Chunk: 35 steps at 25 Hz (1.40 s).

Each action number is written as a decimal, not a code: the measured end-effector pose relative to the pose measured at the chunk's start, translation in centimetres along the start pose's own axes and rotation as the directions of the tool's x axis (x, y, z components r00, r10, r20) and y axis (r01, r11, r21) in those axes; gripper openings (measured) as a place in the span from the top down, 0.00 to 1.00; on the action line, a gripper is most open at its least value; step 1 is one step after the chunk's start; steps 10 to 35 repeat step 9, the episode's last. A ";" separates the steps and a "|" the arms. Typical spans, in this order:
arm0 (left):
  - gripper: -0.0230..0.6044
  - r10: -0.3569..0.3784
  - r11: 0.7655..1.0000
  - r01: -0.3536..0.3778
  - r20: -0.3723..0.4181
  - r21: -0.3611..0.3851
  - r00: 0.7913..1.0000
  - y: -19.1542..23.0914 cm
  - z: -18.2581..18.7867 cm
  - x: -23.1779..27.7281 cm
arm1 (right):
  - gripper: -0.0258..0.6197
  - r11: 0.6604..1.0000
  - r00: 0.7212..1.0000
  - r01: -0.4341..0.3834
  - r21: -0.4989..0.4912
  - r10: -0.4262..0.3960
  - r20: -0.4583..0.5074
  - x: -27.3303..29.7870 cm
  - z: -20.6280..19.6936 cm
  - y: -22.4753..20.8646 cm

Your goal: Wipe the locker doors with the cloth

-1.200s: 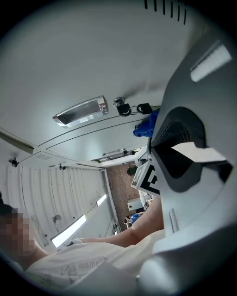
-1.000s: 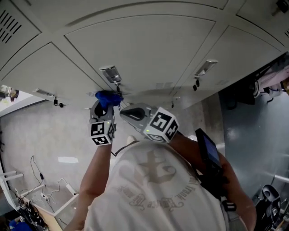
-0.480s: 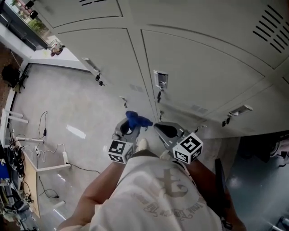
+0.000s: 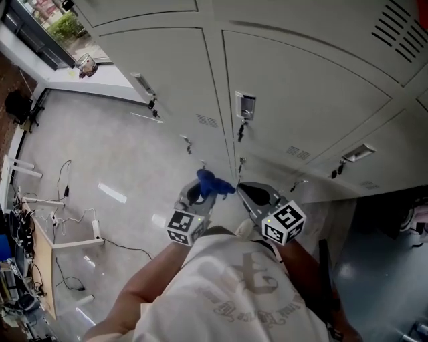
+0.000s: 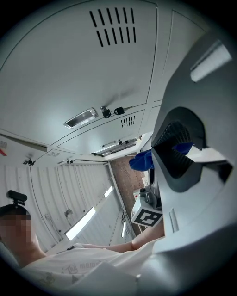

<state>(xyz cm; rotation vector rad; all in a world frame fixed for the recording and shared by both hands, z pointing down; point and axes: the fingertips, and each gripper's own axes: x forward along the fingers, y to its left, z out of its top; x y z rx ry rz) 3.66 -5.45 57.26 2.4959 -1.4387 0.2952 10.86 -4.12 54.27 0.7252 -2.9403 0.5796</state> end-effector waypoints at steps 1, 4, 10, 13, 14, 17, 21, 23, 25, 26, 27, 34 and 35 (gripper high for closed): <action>0.77 -0.012 1.000 0.012 0.002 0.004 1.000 -0.2 -0.1 -0.1 | 0.95 1.000 1.000 0.018 -0.002 -0.018 0.004 -0.3 0.0 0.0; 0.77 -0.034 0.999 0.034 0.025 0.007 0.999 -0.4 0.2 -0.6 | 0.95 0.998 0.998 0.065 -0.008 -0.065 0.012 -0.8 0.4 0.3; 0.77 -0.039 0.999 0.039 0.045 0.016 0.998 0.5 0.4 -3.1 | 0.95 0.993 0.993 0.114 -0.035 -0.113 0.029 -0.5 0.4 2.2; 0.77 -0.039 0.999 0.039 0.045 0.016 0.998 0.5 0.4 -3.1 | 0.95 0.993 0.993 0.114 -0.035 -0.113 0.029 -0.5 0.4 2.2; 0.77 -0.039 0.999 0.039 0.045 0.016 0.998 0.5 0.4 -3.1 | 0.95 0.993 0.993 0.114 -0.035 -0.113 0.029 -0.5 0.4 2.2; 0.77 -0.039 0.999 0.039 0.045 0.016 0.998 0.5 0.4 -3.1 | 0.95 0.993 0.993 0.114 -0.035 -0.113 0.029 -0.5 0.4 2.2; 0.77 -0.039 0.999 0.039 0.045 0.016 0.998 0.5 0.4 -3.1 | 0.95 0.993 0.993 0.114 -0.035 -0.113 0.029 -0.5 0.4 2.2; 0.77 -0.039 0.999 0.039 0.045 0.016 0.998 0.5 0.4 -3.1 | 0.95 0.993 0.993 0.114 -0.035 -0.113 0.029 -0.5 0.4 2.2; 0.77 -0.039 0.999 0.039 0.045 0.016 0.998 0.5 0.4 -3.1 | 0.95 0.993 0.993 0.114 -0.035 -0.113 0.029 -0.5 0.4 2.2; 0.77 -0.039 0.999 0.039 0.045 0.016 0.998 0.5 0.4 -3.1 | 0.95 0.993 0.993 0.114 -0.035 -0.113 0.029 -0.5 0.4 2.2; 0.77 -0.039 0.999 0.039 0.045 0.016 0.998 0.5 0.4 -3.1 | 0.95 0.993 0.993 0.114 -0.035 -0.113 0.029 -0.5 0.4 2.2; 0.77 -0.039 0.999 0.039 0.045 0.016 0.998 0.5 0.4 -3.1 | 0.95 0.993 0.993 0.114 -0.035 -0.113 0.029 -0.5 0.4 2.2; 0.77 -0.039 0.999 0.039 0.045 0.016 0.998 0.5 0.4 -3.1 | 0.95 0.993 0.993 0.114 -0.035 -0.113 0.029 -0.5 0.4 2.2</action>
